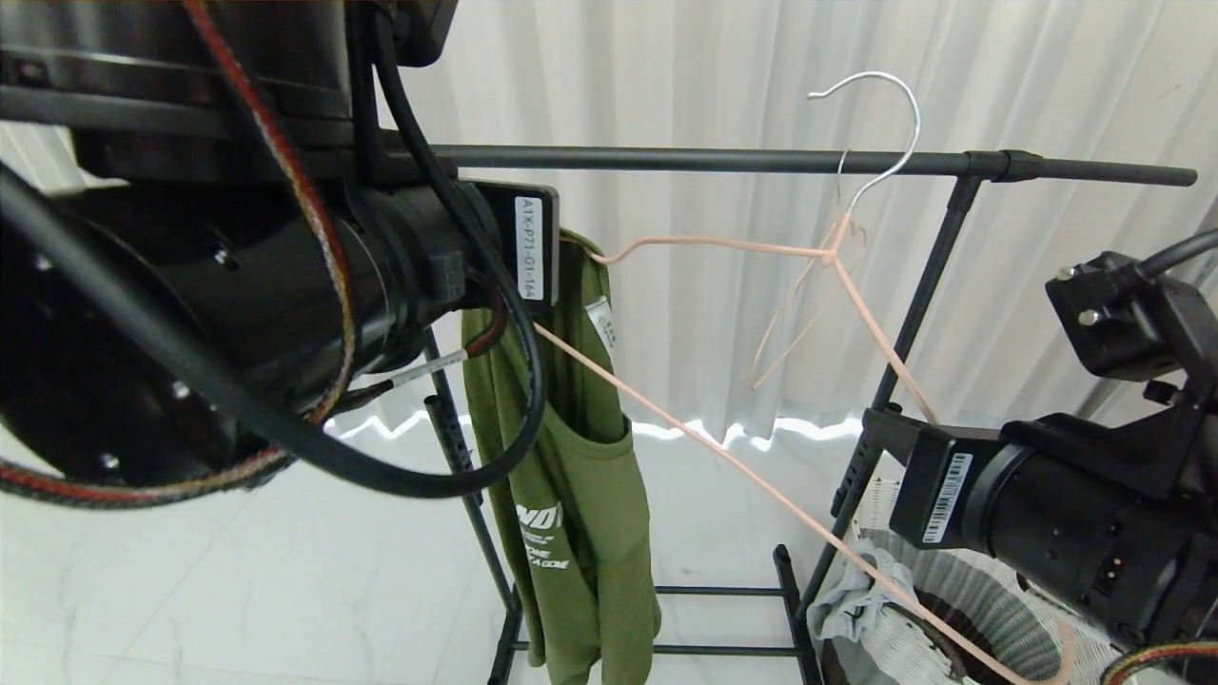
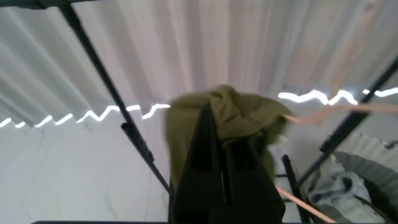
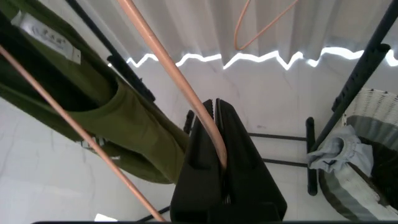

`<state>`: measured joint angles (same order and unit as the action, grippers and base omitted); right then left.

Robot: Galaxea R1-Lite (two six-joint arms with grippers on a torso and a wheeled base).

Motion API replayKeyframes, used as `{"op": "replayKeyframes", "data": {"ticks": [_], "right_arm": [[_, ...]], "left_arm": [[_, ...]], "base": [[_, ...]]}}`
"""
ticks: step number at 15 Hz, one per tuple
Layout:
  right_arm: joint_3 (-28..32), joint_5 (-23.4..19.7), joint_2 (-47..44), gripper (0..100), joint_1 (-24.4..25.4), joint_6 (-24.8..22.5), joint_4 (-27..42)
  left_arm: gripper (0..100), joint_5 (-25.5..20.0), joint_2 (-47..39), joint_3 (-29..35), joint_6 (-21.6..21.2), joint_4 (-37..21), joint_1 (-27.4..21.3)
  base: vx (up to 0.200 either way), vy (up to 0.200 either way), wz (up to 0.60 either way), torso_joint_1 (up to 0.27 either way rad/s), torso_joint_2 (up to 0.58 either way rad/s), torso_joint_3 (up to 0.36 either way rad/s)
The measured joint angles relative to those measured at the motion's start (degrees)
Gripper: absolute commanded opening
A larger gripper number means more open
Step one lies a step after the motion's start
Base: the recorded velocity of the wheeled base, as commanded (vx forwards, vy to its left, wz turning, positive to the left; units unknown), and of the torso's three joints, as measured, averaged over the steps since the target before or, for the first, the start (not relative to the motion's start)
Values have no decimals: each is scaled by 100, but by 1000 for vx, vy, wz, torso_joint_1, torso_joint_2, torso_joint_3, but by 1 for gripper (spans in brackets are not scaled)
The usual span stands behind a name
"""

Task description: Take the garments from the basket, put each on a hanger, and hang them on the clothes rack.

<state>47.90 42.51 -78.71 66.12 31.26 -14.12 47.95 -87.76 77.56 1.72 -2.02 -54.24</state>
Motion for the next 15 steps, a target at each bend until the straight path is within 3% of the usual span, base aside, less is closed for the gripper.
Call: {"op": "replayKeyframes", "data": {"ticks": [15], "right_arm": [[621,-241,-1136,0,490,-294,-681]], "left_arm": [[0,-148,28,63,274,11,-1153]], "base": [[0,0,0,0,0,0]]}}
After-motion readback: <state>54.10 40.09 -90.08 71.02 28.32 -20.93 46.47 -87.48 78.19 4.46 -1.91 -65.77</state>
